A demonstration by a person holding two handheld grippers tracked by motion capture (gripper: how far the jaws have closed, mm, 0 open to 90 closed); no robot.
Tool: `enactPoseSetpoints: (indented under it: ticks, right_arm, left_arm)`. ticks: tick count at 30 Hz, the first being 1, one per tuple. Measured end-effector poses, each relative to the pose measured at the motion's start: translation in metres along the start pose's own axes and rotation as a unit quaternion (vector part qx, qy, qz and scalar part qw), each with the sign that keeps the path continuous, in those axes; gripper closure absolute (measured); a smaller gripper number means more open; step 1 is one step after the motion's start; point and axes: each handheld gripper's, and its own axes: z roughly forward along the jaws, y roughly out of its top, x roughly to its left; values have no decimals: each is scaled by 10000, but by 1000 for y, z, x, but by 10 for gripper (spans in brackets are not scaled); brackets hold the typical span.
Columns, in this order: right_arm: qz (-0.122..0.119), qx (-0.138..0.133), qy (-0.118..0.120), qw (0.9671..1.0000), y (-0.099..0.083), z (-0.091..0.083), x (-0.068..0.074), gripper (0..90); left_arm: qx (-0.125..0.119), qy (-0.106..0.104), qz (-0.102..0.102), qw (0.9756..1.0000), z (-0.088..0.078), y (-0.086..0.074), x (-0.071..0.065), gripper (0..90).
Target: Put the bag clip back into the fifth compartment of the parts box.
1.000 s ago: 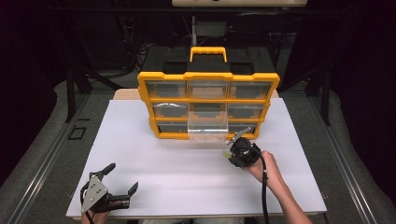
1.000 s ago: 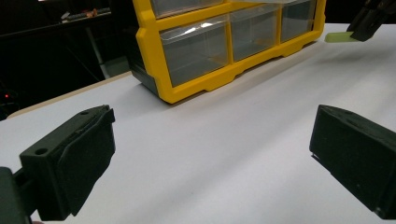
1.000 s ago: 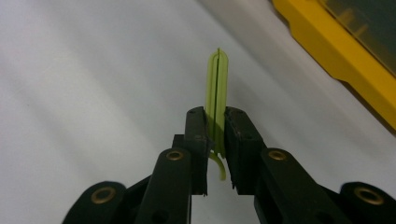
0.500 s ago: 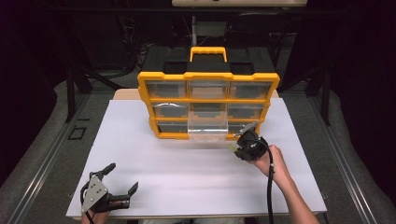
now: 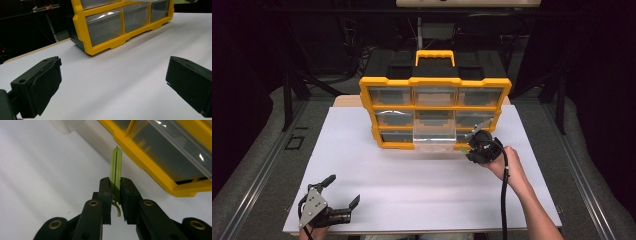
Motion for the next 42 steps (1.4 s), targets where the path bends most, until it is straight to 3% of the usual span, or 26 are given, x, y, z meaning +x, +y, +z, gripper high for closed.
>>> enactPoseSetpoints:
  ticks: [2,3,15,42]
  right_arm:
    - [26,-91,-22,10000,1,-1,-1,796]
    - [-24,6,-21,10000,2,-3,-2,796]
    - [-24,-37,-73,10000,11,-15,-9,796]
    - [-194,-52,-198,9996,35,-43,-10,796]
  left_arm:
    - [-1,3,-9,10000,0,0,0,3]
    - [-4,2,-11,10000,0,0,0,3]
    - [3,14,2,10000,-1,0,0,3]
    - [7,16,3,10000,-1,0,0,3]
